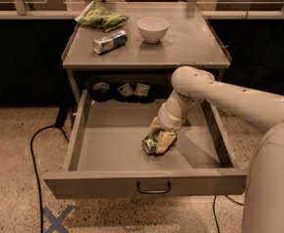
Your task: Pick green can from middle drawer and place on counter
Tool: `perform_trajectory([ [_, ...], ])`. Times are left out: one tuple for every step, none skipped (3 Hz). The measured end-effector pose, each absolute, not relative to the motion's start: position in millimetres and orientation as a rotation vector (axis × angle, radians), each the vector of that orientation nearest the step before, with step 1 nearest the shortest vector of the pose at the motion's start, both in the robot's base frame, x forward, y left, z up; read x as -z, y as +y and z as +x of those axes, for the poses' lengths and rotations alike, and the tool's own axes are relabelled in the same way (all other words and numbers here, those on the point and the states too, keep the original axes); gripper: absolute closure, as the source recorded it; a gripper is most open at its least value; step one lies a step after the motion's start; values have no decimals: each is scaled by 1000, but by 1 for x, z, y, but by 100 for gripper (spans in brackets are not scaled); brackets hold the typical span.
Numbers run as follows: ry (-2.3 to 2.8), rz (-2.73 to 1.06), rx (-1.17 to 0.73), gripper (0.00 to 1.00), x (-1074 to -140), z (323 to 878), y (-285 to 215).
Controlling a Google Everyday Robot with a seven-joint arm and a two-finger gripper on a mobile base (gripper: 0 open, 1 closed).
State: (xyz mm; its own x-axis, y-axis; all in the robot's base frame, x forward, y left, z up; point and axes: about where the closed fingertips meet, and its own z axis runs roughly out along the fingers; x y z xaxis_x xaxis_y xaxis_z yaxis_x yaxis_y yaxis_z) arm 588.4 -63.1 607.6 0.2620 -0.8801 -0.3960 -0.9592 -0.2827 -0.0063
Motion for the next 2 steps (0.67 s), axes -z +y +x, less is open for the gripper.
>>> perform_trajectory([
  [1693,-2240,-496,88,-621,586,-62],
  [1606,-2165,-526,100,-673,583,-66],
])
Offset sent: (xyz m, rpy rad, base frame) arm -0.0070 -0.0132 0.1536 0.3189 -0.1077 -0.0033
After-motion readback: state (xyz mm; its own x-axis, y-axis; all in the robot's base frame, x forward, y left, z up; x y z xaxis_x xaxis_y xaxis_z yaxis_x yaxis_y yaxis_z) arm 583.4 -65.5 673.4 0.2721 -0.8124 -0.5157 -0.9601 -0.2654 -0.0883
